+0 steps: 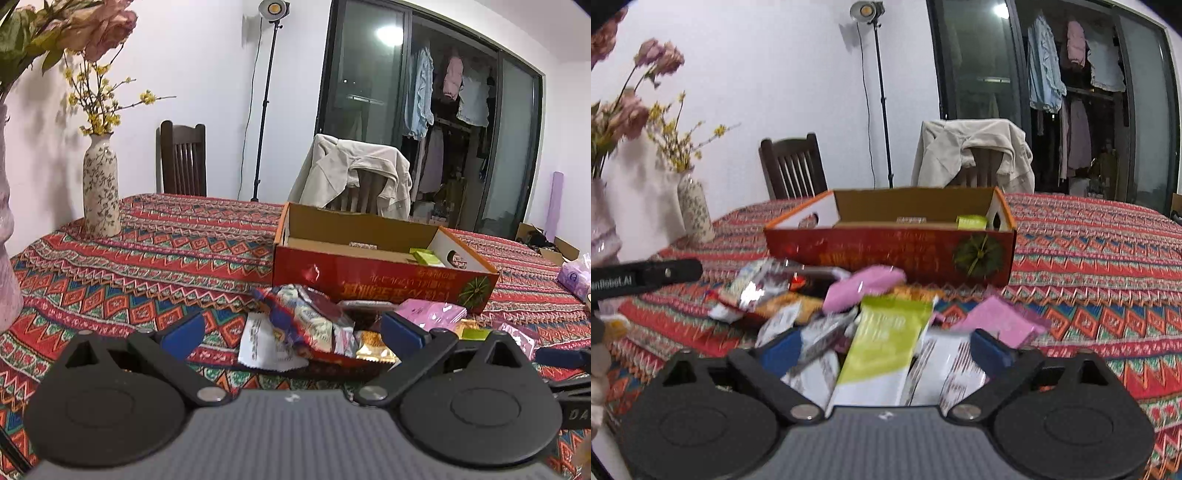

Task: Organize snacks
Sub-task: 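Withdraw both tools from the box back toward the snack pile, then grasp the green-and-white bar with the right gripper while the left gripper grasps a white packet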

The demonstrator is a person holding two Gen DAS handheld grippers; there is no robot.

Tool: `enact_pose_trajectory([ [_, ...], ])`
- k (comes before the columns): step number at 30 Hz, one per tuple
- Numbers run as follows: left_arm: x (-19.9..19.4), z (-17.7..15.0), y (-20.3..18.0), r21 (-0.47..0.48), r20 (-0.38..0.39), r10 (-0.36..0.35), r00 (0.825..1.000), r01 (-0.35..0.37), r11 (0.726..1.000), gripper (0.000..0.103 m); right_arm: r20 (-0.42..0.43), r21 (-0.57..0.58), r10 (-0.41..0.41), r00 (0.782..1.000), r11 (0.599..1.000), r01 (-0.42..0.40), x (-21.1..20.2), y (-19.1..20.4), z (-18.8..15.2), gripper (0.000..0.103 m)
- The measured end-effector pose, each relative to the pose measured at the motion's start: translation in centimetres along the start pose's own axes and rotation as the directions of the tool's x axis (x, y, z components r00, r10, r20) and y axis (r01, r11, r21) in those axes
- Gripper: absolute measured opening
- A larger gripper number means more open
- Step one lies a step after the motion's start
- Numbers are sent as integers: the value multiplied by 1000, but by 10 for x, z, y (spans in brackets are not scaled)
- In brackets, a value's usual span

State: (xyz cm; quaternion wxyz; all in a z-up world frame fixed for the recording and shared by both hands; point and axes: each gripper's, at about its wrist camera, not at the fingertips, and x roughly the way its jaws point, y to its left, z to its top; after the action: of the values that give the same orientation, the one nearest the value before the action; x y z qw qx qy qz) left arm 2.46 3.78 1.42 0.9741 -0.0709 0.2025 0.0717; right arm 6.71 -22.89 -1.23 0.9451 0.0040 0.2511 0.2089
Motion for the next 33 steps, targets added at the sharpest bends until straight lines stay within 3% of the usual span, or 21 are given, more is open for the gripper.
enact_pose_trajectory([
  [5, 0, -5, -2, 0, -15, -13, 1000, 13, 1000, 103, -37, -4, -8, 999, 1000, 8, 8, 10, -10, 78],
  [10, 3, -9, -6, 10, -30, -32, 999, 33, 999, 103, -63, -22, -24, 998, 1000, 22, 14, 15, -13, 45],
  [16, 5, -11, -14, 29, -39, -48, 998, 49, 998, 103, -49, 1, -1, 999, 1000, 2, 12, 8, -14, 35],
  [24, 8, -15, -29, 59, -59, -81, 995, 84, 995, 103, 26, 47, 8, 1000, 999, -9, -1, -10, -6, 35],
  [33, 11, -29, -52, 87, -87, -127, 988, 134, 987, 103, 54, 63, 14, 998, 998, -18, -2, -20, -3, 35],
])
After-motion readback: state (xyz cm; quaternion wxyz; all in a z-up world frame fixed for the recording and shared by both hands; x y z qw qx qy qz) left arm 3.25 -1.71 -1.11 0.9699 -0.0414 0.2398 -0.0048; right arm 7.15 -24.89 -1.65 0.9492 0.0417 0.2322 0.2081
